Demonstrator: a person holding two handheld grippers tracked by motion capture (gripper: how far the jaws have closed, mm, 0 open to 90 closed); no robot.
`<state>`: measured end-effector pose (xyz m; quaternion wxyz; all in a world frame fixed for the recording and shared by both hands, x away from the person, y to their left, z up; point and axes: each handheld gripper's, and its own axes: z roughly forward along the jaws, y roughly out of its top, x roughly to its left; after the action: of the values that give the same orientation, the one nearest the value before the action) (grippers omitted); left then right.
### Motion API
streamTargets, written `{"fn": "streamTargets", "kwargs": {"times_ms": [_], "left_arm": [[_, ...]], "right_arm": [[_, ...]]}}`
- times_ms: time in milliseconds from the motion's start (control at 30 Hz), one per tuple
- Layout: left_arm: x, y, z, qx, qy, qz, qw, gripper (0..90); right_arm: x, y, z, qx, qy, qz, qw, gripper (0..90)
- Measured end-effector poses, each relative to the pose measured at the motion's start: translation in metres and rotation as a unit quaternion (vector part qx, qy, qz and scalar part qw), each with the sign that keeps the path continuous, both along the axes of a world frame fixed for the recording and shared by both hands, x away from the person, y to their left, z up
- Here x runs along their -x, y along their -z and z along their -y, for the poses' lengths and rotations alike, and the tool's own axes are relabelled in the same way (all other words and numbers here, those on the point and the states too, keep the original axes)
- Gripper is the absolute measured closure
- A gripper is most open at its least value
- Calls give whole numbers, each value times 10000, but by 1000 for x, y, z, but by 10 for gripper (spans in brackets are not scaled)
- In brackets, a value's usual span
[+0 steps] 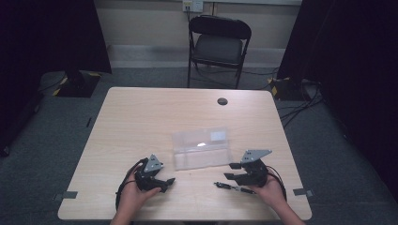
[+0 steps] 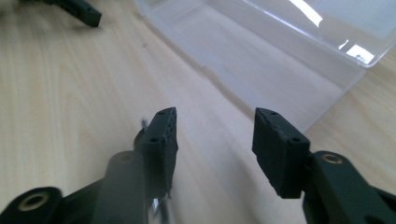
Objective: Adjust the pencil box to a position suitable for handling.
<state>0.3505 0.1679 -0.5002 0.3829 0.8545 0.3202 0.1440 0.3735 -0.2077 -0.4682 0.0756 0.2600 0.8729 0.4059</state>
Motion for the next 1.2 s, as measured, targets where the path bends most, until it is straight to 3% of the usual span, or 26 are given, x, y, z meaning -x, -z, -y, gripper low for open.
{"fn": "streamTargets", "kwargs": {"times_ms": [167, 367, 433, 467, 500, 533, 667, 767, 1200], "left_arm": [[0, 0, 0, -11, 4, -20, 10000, 222], [0, 0, 0, -9, 6, -24, 10000, 221], [0, 0, 0, -10, 6, -25, 10000, 220], [0, 0, 0, -13, 8, -21, 10000, 221], [0, 0, 0, -13, 8, -21, 10000, 220], [0, 0, 0, -10, 8, -25, 10000, 220], [0, 0, 0, -13, 9, -22, 10000, 220], [0, 0, 0, -16, 12, -21, 10000, 220], [0, 0, 0, -11, 9, -25, 10000, 220]], "right_arm": [[-23, 4, -20, 79, -7, 79, 9999, 474], [-35, 10, -33, 236, 8, 49, 9997, 476], [-37, 15, -39, 484, -41, 51, 9988, 539], [-37, 17, -39, 639, 69, 118, 9979, 625], [-37, 17, -39, 639, 69, 118, 9979, 625], [-39, 16, -38, 587, -18, -24, 9983, 680], [-39, 15, -33, 659, 63, -70, 9978, 779], [-42, 16, -28, 520, 174, -220, 9983, 779], [-51, 16, -8, 447, 831, -320, 9950, 863]]}}
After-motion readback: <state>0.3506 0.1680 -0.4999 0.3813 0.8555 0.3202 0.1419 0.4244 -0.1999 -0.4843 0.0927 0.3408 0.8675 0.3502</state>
